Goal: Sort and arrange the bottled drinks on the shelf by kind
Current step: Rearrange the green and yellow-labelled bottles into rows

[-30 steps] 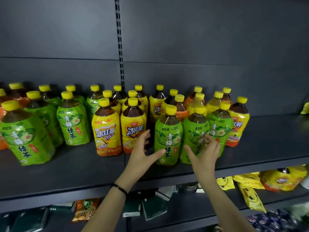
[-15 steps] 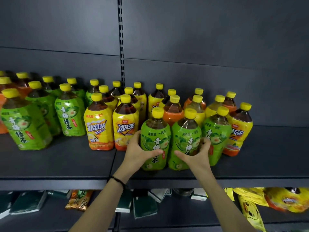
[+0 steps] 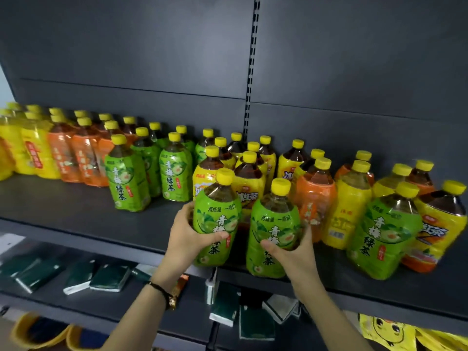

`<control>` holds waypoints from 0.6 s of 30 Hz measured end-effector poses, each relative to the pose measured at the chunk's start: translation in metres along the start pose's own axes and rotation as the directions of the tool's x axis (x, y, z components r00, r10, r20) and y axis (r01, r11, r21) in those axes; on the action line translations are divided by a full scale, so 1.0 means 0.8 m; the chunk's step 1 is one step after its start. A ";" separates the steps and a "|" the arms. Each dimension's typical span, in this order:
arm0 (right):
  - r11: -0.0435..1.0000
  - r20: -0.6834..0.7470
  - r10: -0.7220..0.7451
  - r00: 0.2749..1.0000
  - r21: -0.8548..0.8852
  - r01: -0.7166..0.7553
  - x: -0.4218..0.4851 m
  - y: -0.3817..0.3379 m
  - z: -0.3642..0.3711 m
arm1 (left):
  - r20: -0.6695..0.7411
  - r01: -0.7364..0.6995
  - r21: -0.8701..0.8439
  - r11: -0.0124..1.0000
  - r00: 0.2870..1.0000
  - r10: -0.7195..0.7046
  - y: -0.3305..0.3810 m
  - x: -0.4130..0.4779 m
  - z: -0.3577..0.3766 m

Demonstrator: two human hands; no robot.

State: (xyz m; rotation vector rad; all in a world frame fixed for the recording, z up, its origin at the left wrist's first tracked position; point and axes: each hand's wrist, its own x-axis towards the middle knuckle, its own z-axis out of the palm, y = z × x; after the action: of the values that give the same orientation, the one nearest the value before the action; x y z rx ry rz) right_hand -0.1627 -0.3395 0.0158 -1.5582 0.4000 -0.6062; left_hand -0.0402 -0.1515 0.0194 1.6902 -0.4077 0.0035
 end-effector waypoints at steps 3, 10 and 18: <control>1.000 0.061 -0.031 0.998 0.004 0.031 0.003 0.001 0.051 | -0.044 -0.012 -0.026 1.000 0.999 0.011 -0.010 0.012 -0.041; 0.999 0.107 -0.036 0.994 0.038 0.032 0.018 0.009 0.176 | 0.006 0.006 -0.020 1.000 1.000 -0.006 -0.040 0.064 -0.141; 0.998 0.016 -0.063 0.998 -0.006 0.063 0.025 0.013 0.265 | 0.017 -0.084 0.190 0.978 0.996 0.082 -0.061 0.129 -0.180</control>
State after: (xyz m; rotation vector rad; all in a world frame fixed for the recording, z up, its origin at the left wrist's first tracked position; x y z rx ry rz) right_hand -0.0192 -0.1824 0.0071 -1.5860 0.3419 -0.6417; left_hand 0.1022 -0.0352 0.0208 1.8612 -0.4972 0.0994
